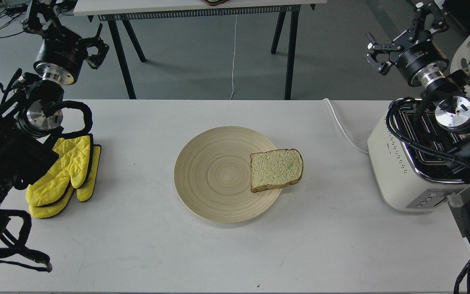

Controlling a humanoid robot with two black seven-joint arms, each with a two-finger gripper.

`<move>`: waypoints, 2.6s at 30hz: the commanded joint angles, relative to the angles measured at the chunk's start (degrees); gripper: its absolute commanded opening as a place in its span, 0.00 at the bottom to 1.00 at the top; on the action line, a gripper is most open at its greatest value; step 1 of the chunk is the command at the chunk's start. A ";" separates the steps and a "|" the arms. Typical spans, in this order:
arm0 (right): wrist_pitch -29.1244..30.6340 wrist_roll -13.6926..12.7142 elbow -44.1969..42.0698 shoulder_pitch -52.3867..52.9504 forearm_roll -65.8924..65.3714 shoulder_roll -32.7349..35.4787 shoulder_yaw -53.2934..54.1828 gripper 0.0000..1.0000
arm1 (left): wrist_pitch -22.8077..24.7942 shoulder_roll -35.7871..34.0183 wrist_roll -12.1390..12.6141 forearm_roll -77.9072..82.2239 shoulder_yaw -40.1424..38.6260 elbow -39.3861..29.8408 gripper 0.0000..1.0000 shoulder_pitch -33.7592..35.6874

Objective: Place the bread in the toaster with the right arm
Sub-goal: 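Lower the right gripper from above the toaster toward the table, then reach the right gripper to the bread slice on the plate and grasp it, then lift the bread slice with the right gripper up above the toaster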

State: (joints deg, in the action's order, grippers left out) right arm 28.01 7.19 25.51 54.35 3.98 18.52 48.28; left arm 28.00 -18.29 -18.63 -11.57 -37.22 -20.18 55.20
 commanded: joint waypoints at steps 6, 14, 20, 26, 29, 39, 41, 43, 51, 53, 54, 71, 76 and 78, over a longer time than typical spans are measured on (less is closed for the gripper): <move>-0.01 0.02 1.38 -0.12 -0.64 0.20 -0.73 1.00 | 0.00 -0.17 -0.09 -0.03 -0.13 -0.03 1.00 -0.10; -5.15 -0.07 8.75 1.72 -6.08 6.00 -7.14 1.00 | 0.00 -0.08 -0.09 -0.12 -0.66 -0.21 1.00 -0.10; -12.44 0.02 20.25 0.67 -19.78 11.18 -13.55 0.99 | 0.00 -0.08 -0.18 -0.12 -0.57 -0.21 1.00 -0.18; -23.77 -1.47 33.35 -1.35 -29.11 12.42 -23.47 0.99 | 0.00 0.01 -0.27 -0.12 -0.57 -0.21 1.00 -0.27; -27.30 -4.28 36.44 -0.83 -31.14 11.72 -30.07 0.99 | 0.00 0.01 -0.27 -0.12 -0.66 -0.21 1.00 -0.27; -31.96 -9.11 35.75 -1.17 -38.25 3.46 -40.89 0.94 | 0.00 0.01 -0.27 -0.12 -0.66 -0.12 1.00 -0.27; -32.76 -10.08 34.96 -1.52 -38.96 3.19 -43.00 0.92 | 0.00 0.01 -0.27 -0.12 -0.66 -0.12 1.00 -0.27; -33.37 -10.35 33.56 -1.79 -39.31 2.41 -45.63 0.90 | 0.00 0.01 -0.27 -0.12 -0.66 -0.12 1.00 -0.27; -37.33 -10.26 31.44 -3.20 -39.40 1.08 -48.99 0.90 | 0.00 0.01 -0.27 -0.12 -0.66 -0.12 1.00 -0.27; -37.33 -10.17 31.53 -3.20 -39.40 0.99 -48.90 0.90 | 0.00 0.01 -0.27 -0.12 -0.57 -0.12 1.00 -0.27; -37.33 -10.09 31.53 -3.28 -39.40 0.99 -48.81 0.90 | 0.00 0.01 -0.27 -0.12 -0.66 -0.12 1.00 -0.27; -36.80 -9.47 32.32 -4.16 -39.32 -0.41 -48.63 0.20 | 0.00 0.01 -0.27 -0.12 -0.66 -0.12 1.00 -0.27; -36.80 -9.47 34.16 -3.46 -39.40 -0.06 -48.46 0.06 | 0.00 0.01 -0.27 -0.12 -0.66 -0.12 1.00 -0.27; -36.80 -9.47 35.74 -2.67 -39.40 0.99 -48.54 0.06 | 0.00 0.01 -0.27 -0.12 -0.66 -0.12 1.00 -0.27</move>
State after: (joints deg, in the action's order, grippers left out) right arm -8.78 -2.29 59.41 50.78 -35.38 18.43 -0.30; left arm 28.00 -18.28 -18.90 -11.69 -37.87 -20.30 54.93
